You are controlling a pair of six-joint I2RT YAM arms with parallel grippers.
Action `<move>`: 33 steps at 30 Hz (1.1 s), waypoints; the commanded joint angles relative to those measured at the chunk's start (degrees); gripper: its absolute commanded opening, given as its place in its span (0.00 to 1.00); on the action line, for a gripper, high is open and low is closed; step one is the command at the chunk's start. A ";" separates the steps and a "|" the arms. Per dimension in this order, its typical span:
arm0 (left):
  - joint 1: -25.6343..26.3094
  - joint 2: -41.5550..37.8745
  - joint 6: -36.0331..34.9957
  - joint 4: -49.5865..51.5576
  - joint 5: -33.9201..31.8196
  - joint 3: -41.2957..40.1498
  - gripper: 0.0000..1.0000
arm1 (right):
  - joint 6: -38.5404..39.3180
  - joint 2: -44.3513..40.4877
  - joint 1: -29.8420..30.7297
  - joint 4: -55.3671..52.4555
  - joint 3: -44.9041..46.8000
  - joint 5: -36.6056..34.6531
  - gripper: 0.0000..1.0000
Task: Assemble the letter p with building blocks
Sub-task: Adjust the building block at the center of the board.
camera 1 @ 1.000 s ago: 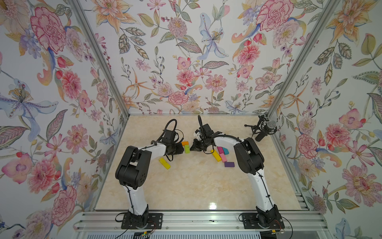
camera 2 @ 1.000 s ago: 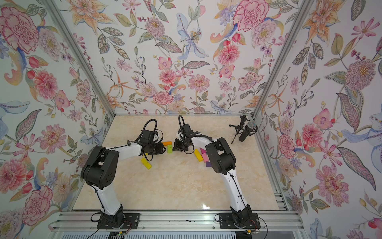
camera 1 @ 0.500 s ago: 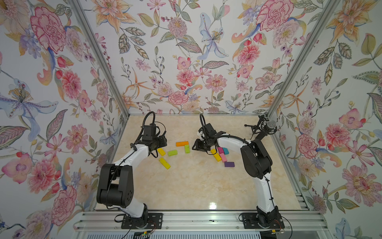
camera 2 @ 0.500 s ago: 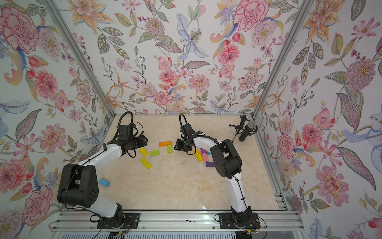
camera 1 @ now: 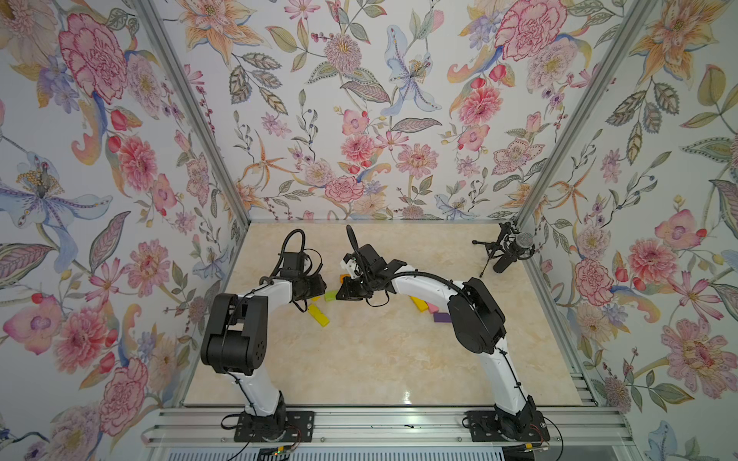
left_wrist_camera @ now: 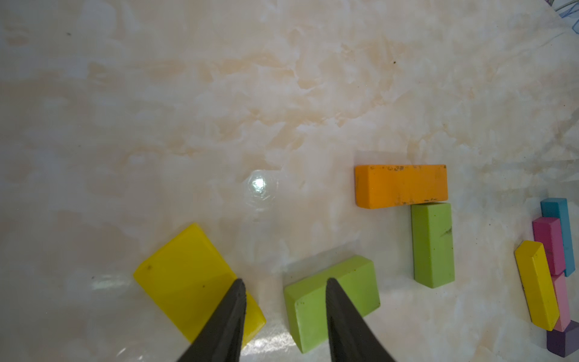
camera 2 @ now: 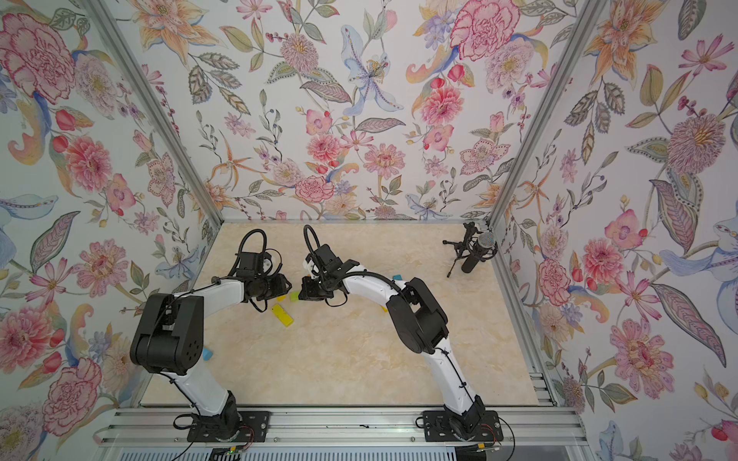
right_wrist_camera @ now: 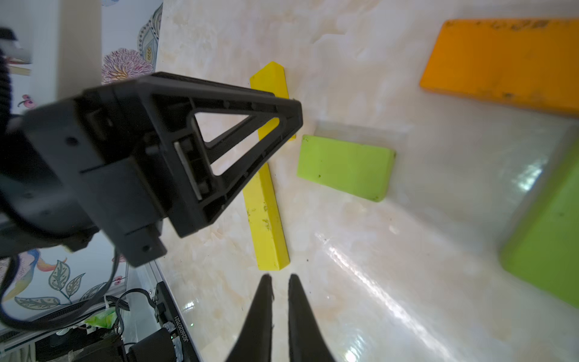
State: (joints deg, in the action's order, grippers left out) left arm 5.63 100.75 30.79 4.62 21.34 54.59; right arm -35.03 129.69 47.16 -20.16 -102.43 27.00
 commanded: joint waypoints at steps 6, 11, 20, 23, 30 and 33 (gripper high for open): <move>0.19 0.55 -0.84 -3.02 2.71 -2.67 0.30 | -2.04 4.02 -0.61 -1.28 -1.08 0.40 0.00; 0.27 -0.09 -1.16 -2.96 3.05 -4.72 0.17 | -2.89 6.24 -0.66 -1.40 -2.29 0.37 0.00; 0.85 -1.95 -1.33 -2.73 3.19 -7.12 0.10 | -2.95 9.92 -0.79 -3.54 -6.01 -1.10 0.00; 1.28 -2.46 -1.53 -2.23 3.18 -7.39 0.08 | -3.03 9.47 -1.15 -3.73 -5.87 -2.14 0.00; 2.27 -2.14 -1.85 -1.81 3.45 -7.63 0.06 | -3.07 9.46 -1.76 -4.00 -6.93 -3.54 0.00; 2.54 -2.71 -1.68 -1.47 3.59 -7.91 0.05 | -2.88 9.37 -2.06 -4.39 -7.48 -4.39 0.00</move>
State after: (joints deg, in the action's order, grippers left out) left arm 7.31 98.70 30.55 -0.12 25.08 48.27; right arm -37.19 138.04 45.65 -22.96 -108.20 24.49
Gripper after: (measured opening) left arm 0.054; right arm 0.047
